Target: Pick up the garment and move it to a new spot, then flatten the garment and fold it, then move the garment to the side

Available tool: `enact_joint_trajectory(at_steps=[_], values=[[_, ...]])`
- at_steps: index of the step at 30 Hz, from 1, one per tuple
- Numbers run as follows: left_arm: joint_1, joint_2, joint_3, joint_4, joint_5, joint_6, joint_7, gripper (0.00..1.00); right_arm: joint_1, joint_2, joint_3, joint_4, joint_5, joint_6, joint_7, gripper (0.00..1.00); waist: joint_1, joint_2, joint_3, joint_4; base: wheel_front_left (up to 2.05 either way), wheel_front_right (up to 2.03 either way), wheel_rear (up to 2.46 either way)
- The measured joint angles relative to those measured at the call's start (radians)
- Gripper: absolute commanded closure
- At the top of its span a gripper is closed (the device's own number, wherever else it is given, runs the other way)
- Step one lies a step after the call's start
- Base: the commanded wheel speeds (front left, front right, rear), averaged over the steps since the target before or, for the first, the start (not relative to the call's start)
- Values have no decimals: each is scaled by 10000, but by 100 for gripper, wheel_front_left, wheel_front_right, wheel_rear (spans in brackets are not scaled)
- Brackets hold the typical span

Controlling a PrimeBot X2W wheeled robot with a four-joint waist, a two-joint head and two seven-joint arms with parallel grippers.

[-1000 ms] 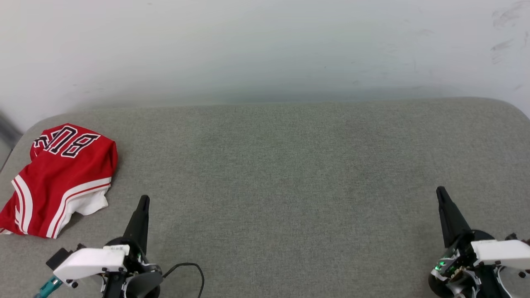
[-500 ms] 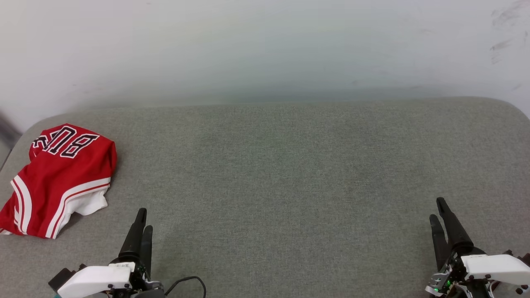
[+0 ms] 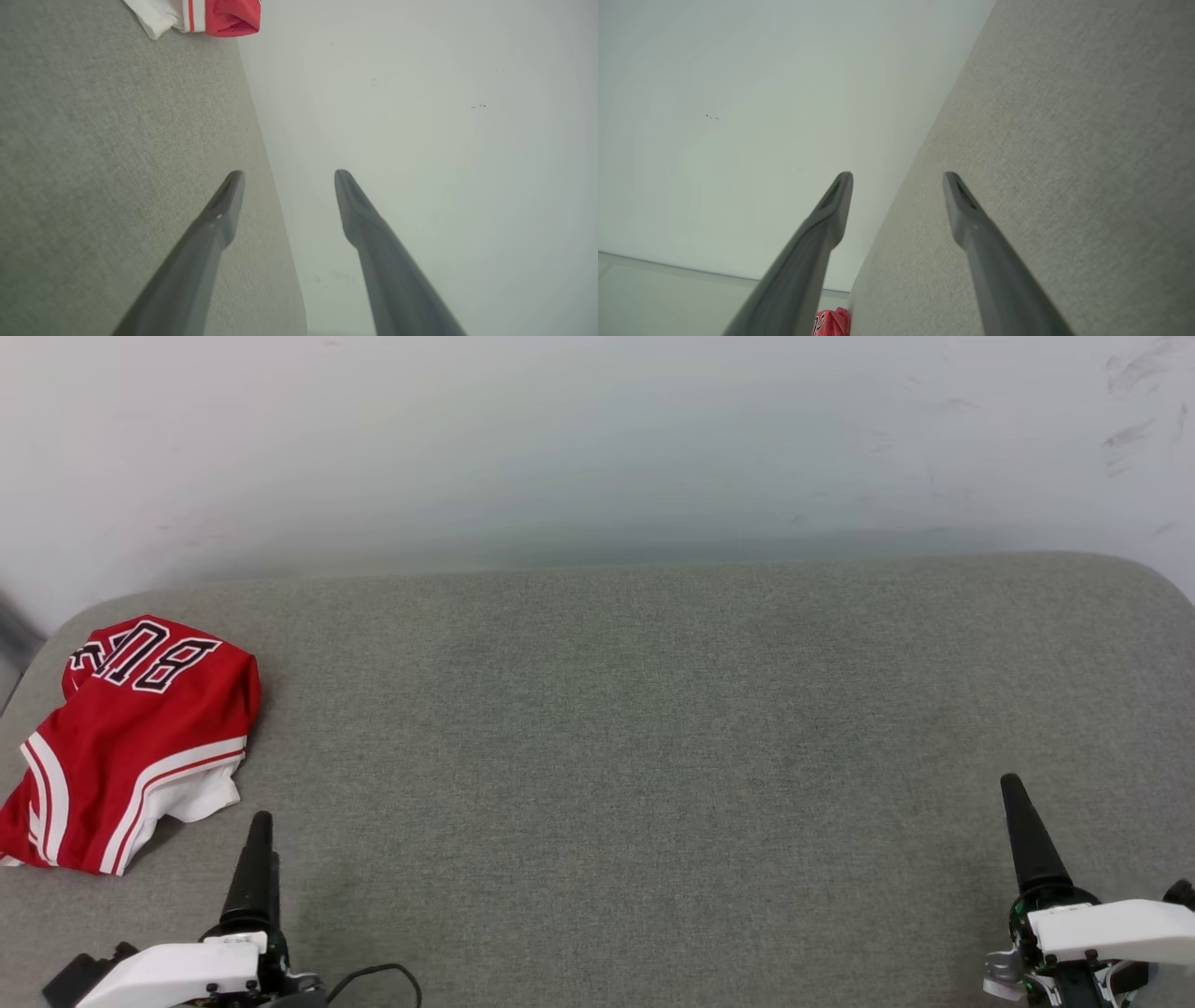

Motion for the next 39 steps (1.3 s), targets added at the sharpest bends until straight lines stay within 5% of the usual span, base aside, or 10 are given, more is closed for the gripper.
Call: enact_joint_trajectory(at_steps=[14, 26, 39], values=[[-10, 4, 1049, -1239, 2727, 199, -516, 0, -19, 2, 370, -1513, -3676, -2, -523, 0, 0, 0, 70, 10, 0, 0, 0], [334, 6, -884, -3269, 6050, 1342, -886, 0, -10, 2, 702, -2307, -6541, -2, -901, 0, 0, 0, 192, 4, 0, 0, 0], [613, 40, -2125, -3570, 9008, 1536, -1308, 0, 17, 2, 612, -2476, -8932, 0, -1308, 0, -1, 0, 287, -49, 0, 0, 0]])
